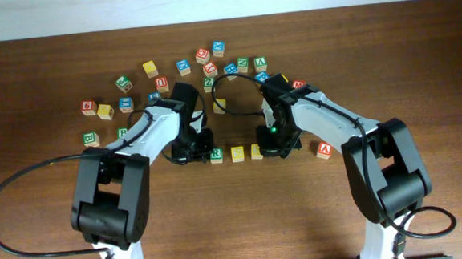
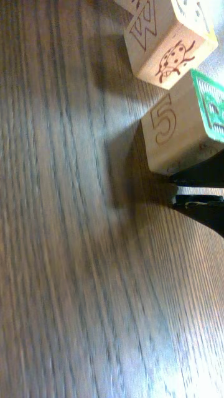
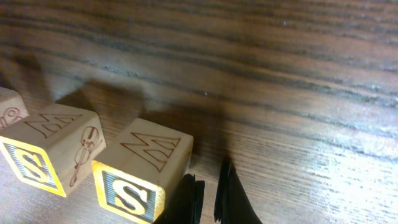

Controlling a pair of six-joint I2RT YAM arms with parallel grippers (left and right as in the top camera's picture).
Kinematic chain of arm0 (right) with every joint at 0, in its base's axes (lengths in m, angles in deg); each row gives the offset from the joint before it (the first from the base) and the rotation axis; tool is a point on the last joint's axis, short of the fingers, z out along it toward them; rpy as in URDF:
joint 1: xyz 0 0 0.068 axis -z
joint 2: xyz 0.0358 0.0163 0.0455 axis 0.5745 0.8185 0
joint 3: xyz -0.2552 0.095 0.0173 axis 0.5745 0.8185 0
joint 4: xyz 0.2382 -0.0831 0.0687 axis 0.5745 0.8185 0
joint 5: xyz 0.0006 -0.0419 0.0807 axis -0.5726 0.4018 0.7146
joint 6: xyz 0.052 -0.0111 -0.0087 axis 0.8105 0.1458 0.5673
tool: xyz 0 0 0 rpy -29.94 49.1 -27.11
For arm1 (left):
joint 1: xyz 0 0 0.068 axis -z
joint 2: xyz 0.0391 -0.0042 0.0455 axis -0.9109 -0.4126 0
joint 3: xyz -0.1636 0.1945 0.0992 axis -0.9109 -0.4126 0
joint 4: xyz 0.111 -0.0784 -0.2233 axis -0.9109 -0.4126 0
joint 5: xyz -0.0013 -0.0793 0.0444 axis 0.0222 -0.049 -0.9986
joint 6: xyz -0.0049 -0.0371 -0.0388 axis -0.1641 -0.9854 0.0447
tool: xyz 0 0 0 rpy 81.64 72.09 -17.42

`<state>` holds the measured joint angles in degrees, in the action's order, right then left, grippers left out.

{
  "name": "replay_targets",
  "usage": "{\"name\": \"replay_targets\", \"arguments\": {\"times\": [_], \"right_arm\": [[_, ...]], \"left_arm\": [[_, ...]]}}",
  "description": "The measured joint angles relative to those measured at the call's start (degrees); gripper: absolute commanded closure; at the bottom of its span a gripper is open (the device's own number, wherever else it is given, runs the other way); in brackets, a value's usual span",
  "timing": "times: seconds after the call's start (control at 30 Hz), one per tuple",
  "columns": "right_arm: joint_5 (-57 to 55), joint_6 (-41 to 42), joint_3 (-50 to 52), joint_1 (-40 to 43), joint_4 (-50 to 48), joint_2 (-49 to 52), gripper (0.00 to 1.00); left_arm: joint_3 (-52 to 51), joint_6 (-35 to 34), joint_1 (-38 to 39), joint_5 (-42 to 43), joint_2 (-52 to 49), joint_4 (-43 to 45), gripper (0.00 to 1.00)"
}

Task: Spell out RSS
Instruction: 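Press the R-S-S row together from both ends with both grippers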

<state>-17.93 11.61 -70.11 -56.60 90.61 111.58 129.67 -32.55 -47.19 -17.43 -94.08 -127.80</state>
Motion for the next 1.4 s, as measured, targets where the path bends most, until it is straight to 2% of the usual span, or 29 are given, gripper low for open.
{"name": "replay_targets", "arguments": {"times": [1.0, 1.4], "right_arm": [[1.5, -3.3, 0.1, -2.9, -4.4, 0.0, 0.96], [1.5, -1.7, 0.1, -2.8, -3.1, 0.0, 0.96]], "left_arm": [[0.0, -0.2, 1.9, 2.7, -0.4, 0.8, 1.00], [0.0, -0.4, 2.5, 2.1, -0.4, 1.3, 1.00]]}}
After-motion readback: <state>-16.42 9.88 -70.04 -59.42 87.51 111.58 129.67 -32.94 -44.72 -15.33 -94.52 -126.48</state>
